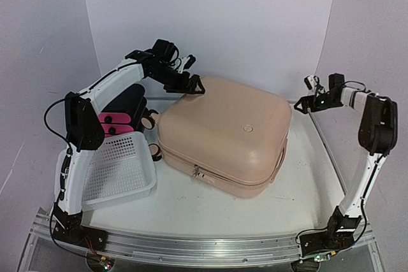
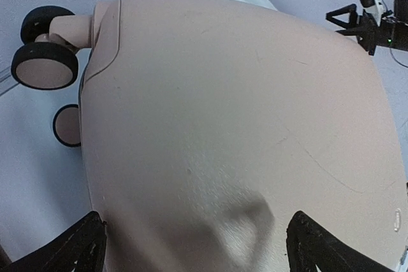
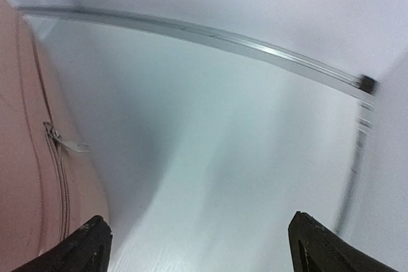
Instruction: Open, take out, and arrange the luggage
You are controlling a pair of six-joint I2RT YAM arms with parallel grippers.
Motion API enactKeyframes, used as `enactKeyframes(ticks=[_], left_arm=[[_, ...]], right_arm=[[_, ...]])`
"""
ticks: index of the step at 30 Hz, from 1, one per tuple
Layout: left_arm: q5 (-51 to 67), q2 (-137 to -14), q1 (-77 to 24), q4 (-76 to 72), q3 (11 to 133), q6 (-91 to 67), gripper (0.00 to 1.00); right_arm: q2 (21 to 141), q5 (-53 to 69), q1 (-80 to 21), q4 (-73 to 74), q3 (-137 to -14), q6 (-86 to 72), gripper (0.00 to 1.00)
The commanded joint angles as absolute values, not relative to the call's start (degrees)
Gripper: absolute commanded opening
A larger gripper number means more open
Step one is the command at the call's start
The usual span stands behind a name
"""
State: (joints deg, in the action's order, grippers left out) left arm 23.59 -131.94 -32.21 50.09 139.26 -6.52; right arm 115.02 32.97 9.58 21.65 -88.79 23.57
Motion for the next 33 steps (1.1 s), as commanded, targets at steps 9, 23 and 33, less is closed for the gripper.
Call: enactKeyframes(ticks=[9, 23, 33], left_arm=[[14.42, -95.98, -32.08, 53.38, 109.31, -15.26, 0.99], [3.75, -61.26, -40.67, 13.53, 51.93, -17.17, 0.96], [17.92, -79.19, -27.21, 27.51, 74.60, -15.80, 1.00]], right_arm=[[85.08, 16.92, -9.28, 62.63, -95.78, -16.00, 0.98], [96.28, -6.06, -52.58, 70.11, -110.30, -7.74, 0.98], [104.80, -19.37, -61.85, 72.43, -109.85, -4.38, 0.98]])
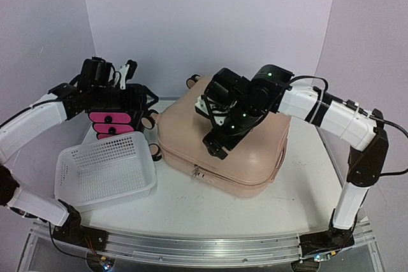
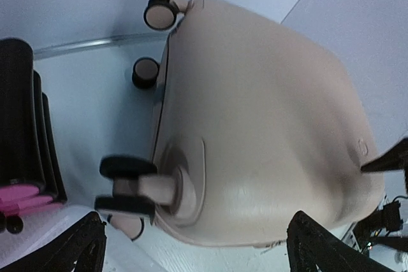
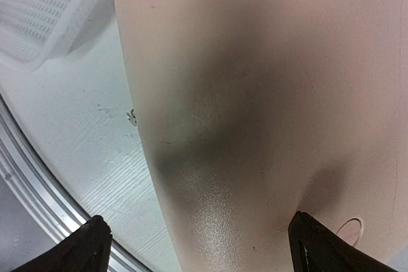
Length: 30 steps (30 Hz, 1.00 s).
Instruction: Open, take out, and arrange the luggage
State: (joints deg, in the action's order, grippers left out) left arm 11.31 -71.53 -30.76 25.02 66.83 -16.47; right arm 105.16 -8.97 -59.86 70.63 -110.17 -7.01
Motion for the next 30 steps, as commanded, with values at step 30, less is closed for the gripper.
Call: enactKeyframes(ticks=[30], left_arm=[[29.02, -106.06, -39.73, 26.58, 98.11, -15.48, 0.89]], right_arm=[[81.51, -32.62, -53.17, 66.19, -78.00, -9.18, 0.98]])
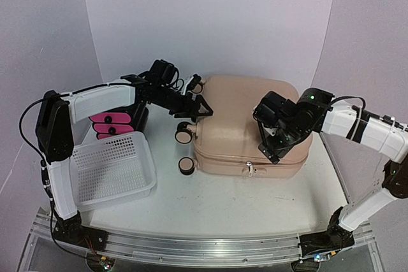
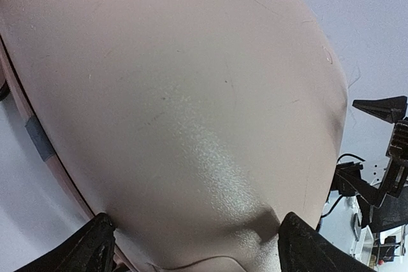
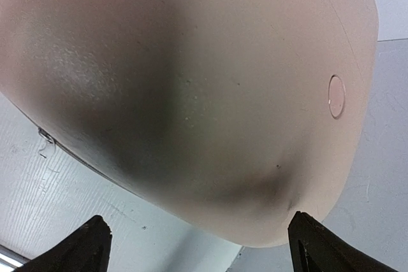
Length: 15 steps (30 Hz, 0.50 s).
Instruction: Open, take out, and arrange the luggage
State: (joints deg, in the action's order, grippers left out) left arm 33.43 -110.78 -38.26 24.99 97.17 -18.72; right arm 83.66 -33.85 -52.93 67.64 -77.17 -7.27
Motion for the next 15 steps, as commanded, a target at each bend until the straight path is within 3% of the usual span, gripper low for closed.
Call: enactKeyframes(ticks=[1, 6, 9, 12, 15], left_arm=[[27.34, -103.09, -39.77, 26.54, 96.41, -14.82, 0.92], [14.97, -85.82, -44.22, 23.16, 81.85, -13.11, 0.95], [7.14, -76.89, -52.20, 17.70, 72.78, -14.62, 0.95], [3.17, -73.93, -60.16, 9.13, 64.74, -18.83, 0.94], [3.32, -78.57, -67.63, -3.76, 59.75, -23.18, 0.90]], right_arm=[[81.52, -31.97, -53.11, 66.14, -78.28, -9.22, 0.98], [77.67, -24.82, -50.05, 66.02, -79.30, -11.21, 0.98], [74.77, -18.83, -45.55, 66.01, -79.50, -11.70, 0.98], [73.31, -15.46, -42.58, 65.93, -79.88, -10.91, 0.98], [73.32, -12.22, -39.75, 65.99, -80.13, -10.64, 0.98]])
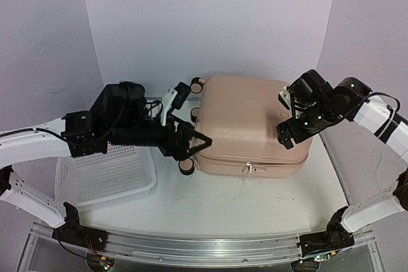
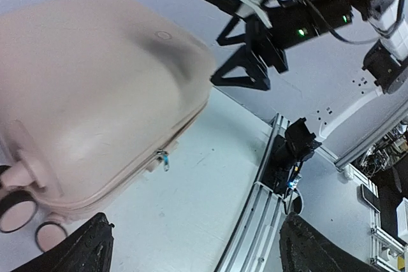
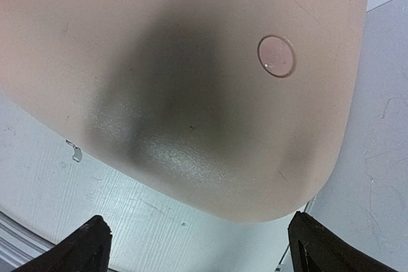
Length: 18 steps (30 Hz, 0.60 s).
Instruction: Open, take out, and arrange the luggage
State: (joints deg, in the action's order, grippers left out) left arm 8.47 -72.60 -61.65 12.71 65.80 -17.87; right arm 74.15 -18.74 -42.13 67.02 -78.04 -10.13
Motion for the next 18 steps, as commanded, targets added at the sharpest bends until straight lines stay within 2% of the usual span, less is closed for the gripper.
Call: enactKeyframes(ticks=[1, 6, 9, 10, 16, 18], left_arm=[[3.30, -81.29, -71.05, -7.94, 59.34, -23.34, 0.88], [2.91, -96.29, -75.66, -26.34, 60.11, -29.35, 0.79], [1.37, -102.56, -75.65, -28.54, 63.60, -31.12, 0.65], [-0.33, -103.85, -75.67, -28.73, 64.20, -31.98, 0.63], [-12.00, -108.96, -75.61, -29.35, 65.19, -39.33, 0.61], [-13.64, -110.73, -75.64, -29.67, 66.02, -41.79, 0.66]], right_arm=[[73.61, -11.27, -39.26, 65.99, -80.20, -10.62, 0.98], [75.28, -9.31, -38.43, 65.71, -80.16, -10.59, 0.98], [75.50, -8.15, -38.32, 65.16, -79.81, -10.58, 0.98], [75.50, -8.11, -38.25, 64.89, -79.58, -10.55, 0.98], [74.85, -7.86, -38.23, 63.92, -78.66, -10.46, 0.98], [74.63, -8.06, -38.24, 63.76, -78.38, -10.38, 0.98]])
